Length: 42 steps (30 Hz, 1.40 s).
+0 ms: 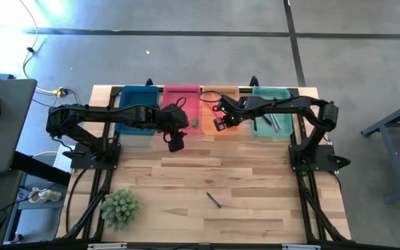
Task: Sort crayons/erasers/pens/pencils in bins
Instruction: Put the pink pencil into the orange bin, then put the blue crayon into the blue bin
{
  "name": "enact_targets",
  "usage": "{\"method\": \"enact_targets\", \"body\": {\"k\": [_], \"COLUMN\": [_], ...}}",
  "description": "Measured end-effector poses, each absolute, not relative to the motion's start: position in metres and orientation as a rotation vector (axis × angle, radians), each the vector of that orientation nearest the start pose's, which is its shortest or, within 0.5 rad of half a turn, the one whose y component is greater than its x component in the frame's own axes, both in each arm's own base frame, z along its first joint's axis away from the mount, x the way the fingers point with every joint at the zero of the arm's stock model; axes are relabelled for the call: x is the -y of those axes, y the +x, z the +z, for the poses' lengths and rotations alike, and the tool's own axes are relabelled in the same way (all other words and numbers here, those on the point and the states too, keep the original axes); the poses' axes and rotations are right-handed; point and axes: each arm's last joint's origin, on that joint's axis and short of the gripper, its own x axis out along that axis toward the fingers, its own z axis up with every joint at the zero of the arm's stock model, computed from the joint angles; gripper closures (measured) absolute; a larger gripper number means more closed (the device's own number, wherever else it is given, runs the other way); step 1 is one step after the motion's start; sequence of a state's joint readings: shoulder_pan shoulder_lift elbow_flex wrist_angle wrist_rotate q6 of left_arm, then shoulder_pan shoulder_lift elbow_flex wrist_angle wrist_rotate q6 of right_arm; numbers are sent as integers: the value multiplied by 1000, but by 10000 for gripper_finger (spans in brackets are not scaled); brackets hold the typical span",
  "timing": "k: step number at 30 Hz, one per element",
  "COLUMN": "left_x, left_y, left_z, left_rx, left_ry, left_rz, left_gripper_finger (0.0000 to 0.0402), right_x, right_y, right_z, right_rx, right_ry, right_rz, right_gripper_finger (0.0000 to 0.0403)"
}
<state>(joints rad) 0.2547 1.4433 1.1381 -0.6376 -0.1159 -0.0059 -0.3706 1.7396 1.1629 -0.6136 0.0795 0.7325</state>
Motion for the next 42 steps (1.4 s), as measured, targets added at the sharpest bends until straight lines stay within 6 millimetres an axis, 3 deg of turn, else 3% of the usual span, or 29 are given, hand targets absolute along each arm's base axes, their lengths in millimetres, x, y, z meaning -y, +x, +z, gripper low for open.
{"method": "enact_targets", "body": {"k": [13, 25, 35, 42], "left_x": [-78, -78, -78, -78], "left_y": [285, 285, 285, 285], "left_z": [271, 271, 271, 271], "left_rx": [-935, -936, -943, -943], "left_ry": [-73, -73, -37, -41], "left_rz": [341, 341, 330, 332], "left_gripper_finger": [261, 261, 258, 216], "right_x": [125, 128, 121, 107], "right_y": [315, 313, 306, 296], "right_z": [181, 183, 212, 242], "right_rx": [-1041, -1034, -966, -876], "right_ry": [799, 806, 775, 757], "right_rz": [-855, -853, -789, -768], "right_gripper_finger": [386, 291, 284, 284]}}
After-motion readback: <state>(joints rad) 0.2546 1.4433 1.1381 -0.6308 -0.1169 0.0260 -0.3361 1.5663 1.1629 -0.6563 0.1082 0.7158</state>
